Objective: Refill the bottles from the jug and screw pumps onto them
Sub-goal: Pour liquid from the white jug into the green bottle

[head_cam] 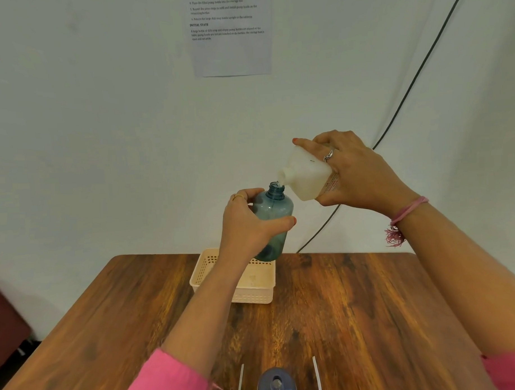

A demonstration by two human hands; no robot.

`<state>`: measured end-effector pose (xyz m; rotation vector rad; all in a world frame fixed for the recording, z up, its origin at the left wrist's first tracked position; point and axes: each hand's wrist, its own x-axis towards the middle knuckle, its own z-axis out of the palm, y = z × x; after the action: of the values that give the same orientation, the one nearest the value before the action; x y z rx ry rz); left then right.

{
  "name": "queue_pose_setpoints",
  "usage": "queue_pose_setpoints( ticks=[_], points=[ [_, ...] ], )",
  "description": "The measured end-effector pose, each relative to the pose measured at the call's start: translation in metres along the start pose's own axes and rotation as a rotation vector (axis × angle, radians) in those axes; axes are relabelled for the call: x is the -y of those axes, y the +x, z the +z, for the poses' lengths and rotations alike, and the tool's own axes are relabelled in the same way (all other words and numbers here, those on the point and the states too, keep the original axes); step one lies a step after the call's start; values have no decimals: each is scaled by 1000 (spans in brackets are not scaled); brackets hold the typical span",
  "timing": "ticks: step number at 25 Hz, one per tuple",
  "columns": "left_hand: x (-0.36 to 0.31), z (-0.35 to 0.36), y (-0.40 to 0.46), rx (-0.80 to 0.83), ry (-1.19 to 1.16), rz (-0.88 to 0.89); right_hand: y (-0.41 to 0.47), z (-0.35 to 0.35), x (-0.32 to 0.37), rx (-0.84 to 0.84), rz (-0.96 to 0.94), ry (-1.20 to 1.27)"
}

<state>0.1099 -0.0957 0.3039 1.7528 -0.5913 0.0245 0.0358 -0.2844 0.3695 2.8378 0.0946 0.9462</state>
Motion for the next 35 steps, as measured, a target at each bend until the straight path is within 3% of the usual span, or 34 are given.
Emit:
queue_pose_setpoints(
  ticks=[35],
  points=[
    [0, 2, 2, 16, -23, -23, 5, 3, -5, -39, -55, -40]
  ],
)
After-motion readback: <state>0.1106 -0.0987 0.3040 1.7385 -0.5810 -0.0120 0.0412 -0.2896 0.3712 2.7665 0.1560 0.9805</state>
